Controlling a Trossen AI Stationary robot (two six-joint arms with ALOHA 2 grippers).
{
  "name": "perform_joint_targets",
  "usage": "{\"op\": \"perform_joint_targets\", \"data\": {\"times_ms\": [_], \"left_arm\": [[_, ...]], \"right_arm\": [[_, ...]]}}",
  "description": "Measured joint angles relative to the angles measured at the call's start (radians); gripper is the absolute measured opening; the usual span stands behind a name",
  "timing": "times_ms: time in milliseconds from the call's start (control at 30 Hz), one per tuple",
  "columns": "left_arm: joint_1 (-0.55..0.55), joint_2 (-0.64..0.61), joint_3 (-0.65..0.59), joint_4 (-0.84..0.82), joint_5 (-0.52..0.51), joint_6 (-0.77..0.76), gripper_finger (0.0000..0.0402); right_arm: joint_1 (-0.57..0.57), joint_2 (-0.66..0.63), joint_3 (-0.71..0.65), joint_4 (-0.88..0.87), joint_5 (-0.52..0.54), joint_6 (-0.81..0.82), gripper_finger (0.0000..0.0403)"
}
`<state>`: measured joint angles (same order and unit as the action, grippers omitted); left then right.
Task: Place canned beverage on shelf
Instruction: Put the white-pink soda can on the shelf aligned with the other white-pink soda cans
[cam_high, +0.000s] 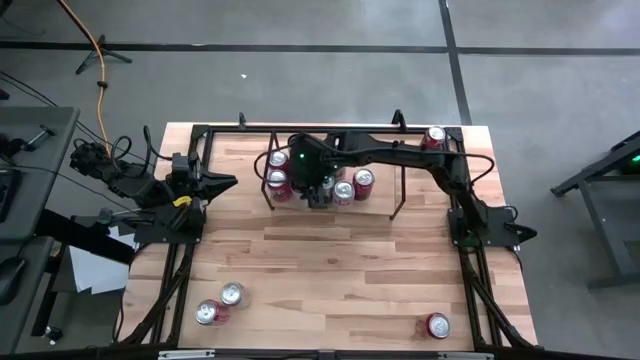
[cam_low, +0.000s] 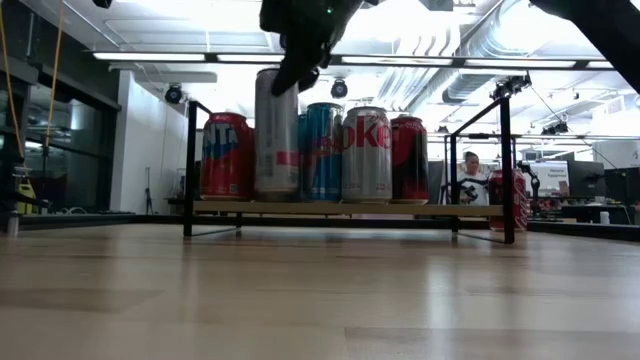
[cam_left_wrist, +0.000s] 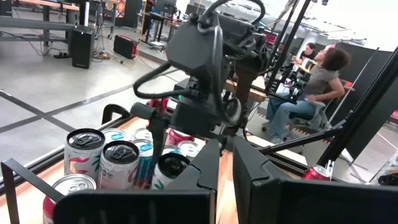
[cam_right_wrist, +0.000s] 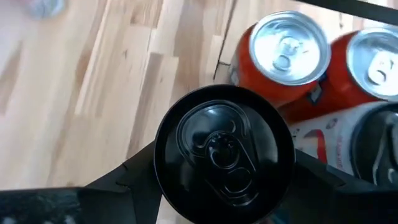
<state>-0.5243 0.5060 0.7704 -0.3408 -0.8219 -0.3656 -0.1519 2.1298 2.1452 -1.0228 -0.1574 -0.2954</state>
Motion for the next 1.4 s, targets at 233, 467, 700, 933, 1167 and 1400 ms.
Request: {"op": "perform_joint_targets", "data": {"times_ms": [233,467,700,933,1167,1400], "left_arm": [[0.0,0.0,0.0,0.0,-0.013,0.0,0.0],[0.0,0.008,0.0,0.002,-0.028,0.0,0.0],[0.0,0.013,0.0,0.0,-0.035,0.0,0.0],[0.0,0.013,0.0,0.0,-0.034,0.001,0.0],[0.0,0.013,0.0,0.0,-0.034,0.004,0.0],[0.0,0.013,0.0,0.0,-0.034,0.021,0.0]], "right_arm": [[0.0,0.0,0.0,-0.003,0.0,-0.133,0.0238],[0.012,-0.006,0.0,0.01,0.097,0.196,0.0238],[0.072,-0.01,0.0,0.011,0.272,0.61,0.0238],[0.148,-0.01,0.0,0.01,0.486,0.912,0.0238],[0.169,-0.01,0.0,-0.094,0.524,1.212,0.0238],[0.16,-0.009,0.001,-0.101,0.543,1.316,0.0238]]}}
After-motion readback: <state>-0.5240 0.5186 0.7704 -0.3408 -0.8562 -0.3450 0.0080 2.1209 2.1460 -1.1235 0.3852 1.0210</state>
